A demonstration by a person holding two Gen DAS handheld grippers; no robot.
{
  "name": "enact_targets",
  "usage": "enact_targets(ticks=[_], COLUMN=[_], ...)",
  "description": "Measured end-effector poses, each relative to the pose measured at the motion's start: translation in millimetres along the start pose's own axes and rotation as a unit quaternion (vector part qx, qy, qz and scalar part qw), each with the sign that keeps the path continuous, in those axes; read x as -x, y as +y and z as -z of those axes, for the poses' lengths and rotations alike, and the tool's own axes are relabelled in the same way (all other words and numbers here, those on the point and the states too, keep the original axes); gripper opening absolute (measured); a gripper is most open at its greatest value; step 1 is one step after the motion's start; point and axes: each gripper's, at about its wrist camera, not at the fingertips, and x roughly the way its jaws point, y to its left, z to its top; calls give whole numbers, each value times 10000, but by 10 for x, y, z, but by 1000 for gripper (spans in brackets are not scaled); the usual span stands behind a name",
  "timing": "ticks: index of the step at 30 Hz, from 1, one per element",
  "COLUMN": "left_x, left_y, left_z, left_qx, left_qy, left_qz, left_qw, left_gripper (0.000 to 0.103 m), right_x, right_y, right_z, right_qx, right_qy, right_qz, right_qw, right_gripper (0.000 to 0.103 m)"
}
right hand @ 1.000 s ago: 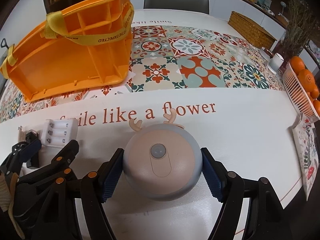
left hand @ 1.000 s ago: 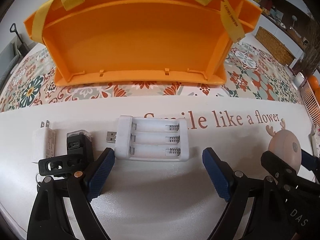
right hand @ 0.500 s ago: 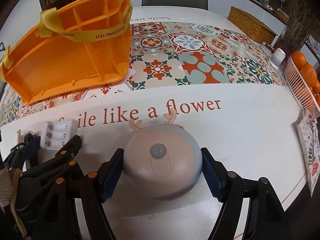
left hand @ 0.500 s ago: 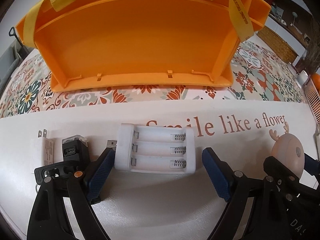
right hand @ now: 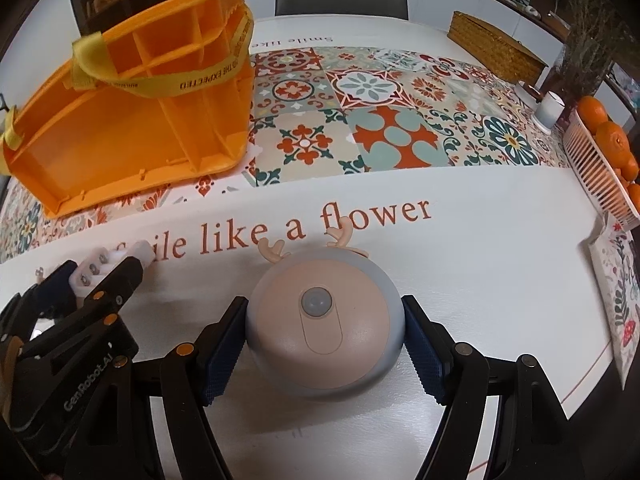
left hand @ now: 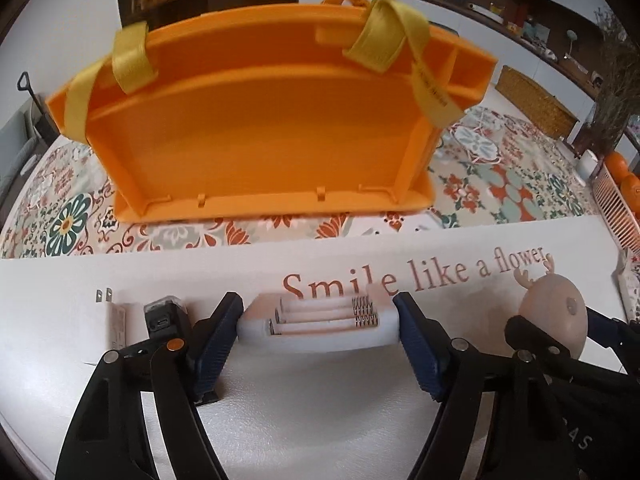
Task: Organize rigid objects
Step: 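Close the left tool on the white battery charger, then carry the charger with the left tool over the crate while the right tool carries the lamp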
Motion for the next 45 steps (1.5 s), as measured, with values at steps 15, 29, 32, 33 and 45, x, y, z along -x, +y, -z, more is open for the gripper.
enact_targets(ticks=[15, 29, 32, 33, 45], left_x=[296, 722, 809, 839, 1192], left_y=[106, 284, 327, 341, 444], left_z=[-71, -355, -418, -440, -683], left_qx=[33, 50, 89, 103, 130], left_qy=[-277, -739, -842, -881, -1395], left_qz=[-26, -144, -157, -167, -316], left_qw=[9996, 9971, 9963, 9959, 9896], left_gripper=[76, 76, 76, 76, 76], right_x=[235, 605, 701, 725, 1052], right_y=[71, 206, 243, 255, 395], right_z=[-76, -343, -413, -431, -654], right_qx=[62, 105, 145, 153, 247], right_qy=[-294, -757, -879, -910, -1317], right_qz=[-135, -330, -384, -403, -621], right_qw=[9995, 9965, 9953, 9949, 9890], right_gripper=[75, 75, 75, 75, 75])
